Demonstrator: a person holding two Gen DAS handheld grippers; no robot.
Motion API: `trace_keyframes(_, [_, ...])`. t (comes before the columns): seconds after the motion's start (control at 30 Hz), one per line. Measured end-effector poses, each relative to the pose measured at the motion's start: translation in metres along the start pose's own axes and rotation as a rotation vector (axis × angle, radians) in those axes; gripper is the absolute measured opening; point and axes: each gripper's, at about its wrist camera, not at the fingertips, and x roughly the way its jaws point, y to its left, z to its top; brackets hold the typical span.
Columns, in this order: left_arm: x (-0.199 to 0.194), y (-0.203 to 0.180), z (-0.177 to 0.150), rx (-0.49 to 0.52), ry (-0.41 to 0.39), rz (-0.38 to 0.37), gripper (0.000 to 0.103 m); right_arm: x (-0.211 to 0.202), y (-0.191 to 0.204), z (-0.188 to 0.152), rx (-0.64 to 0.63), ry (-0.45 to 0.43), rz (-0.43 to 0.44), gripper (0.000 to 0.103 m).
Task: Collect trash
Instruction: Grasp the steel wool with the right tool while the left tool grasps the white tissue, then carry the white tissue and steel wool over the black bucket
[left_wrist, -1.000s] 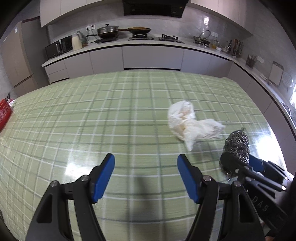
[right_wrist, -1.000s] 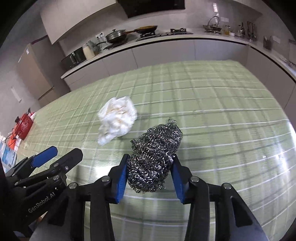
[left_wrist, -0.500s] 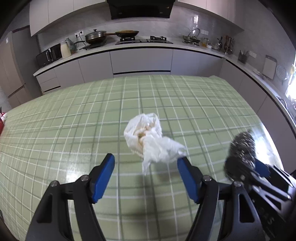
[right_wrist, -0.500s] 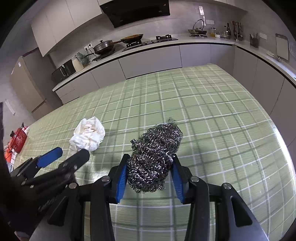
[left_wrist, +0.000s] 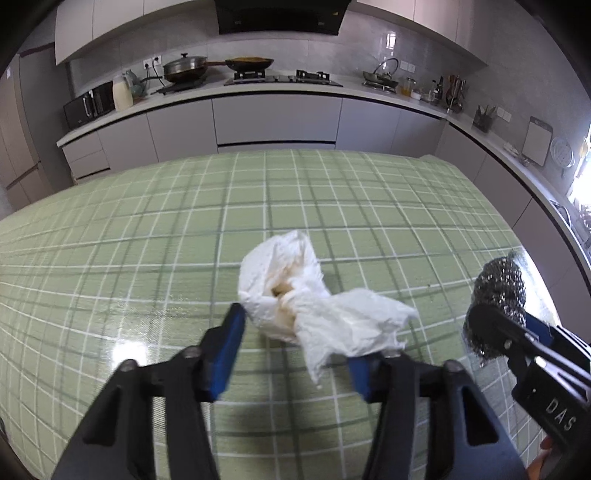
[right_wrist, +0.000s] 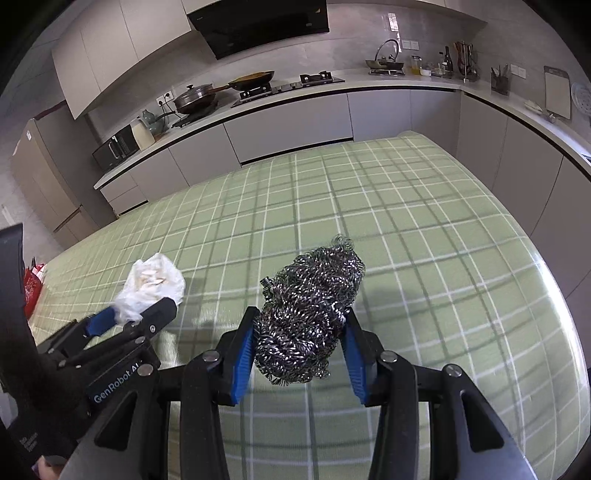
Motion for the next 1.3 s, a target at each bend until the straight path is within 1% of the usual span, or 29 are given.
trace_keyframes(0.07, [0.0, 0.002, -0.001, -0.004, -0.002, -0.009, 0.039, 0.002, 0.002, 0.002, -0.004, -0.001, 0.006, 0.046])
trace_keyframes(0.13, [-0.002, 0.001, -0.002, -0.001, -0.009, -0.014, 0.034, 0.004, 0.004, 0.003, -0.007, 0.0, 0.01, 0.046])
trace_keyframes(0.23, [-0.007, 0.003, -0.004, -0.013, -0.016, -0.021, 0.032, 0.005, 0.004, 0.002, -0.009, 0.007, 0.018, 0.046])
trace_keyframes(0.47, [-0.031, 0.008, -0.017, -0.025, -0.026, -0.027, 0.031, -0.005, 0.005, 0.0, -0.022, 0.002, 0.044, 0.046])
trace_keyframes(0.7, [-0.058, -0.007, -0.035, -0.022, -0.033, -0.017, 0.031, -0.029, 0.001, -0.012, -0.041, -0.002, 0.082, 0.046])
trace_keyframes(0.83, [-0.074, -0.021, -0.047, -0.029, -0.047, 0.0, 0.031, -0.048, -0.006, -0.026, -0.065, -0.001, 0.114, 0.046])
trace_keyframes(1.03, [-0.098, -0.035, -0.063, -0.067, -0.069, 0.008, 0.031, -0.071, -0.016, -0.047, -0.11, 0.012, 0.147, 0.046])
trace_keyframes(1.2, [-0.116, -0.047, -0.075, -0.054, -0.084, 0.0, 0.031, -0.098, -0.031, -0.062, -0.114, 0.0, 0.159, 0.046])
trace_keyframes(1.3, [-0.129, -0.056, -0.082, -0.023, -0.103, -0.026, 0.031, -0.12, -0.042, -0.075, -0.096, -0.019, 0.149, 0.046])
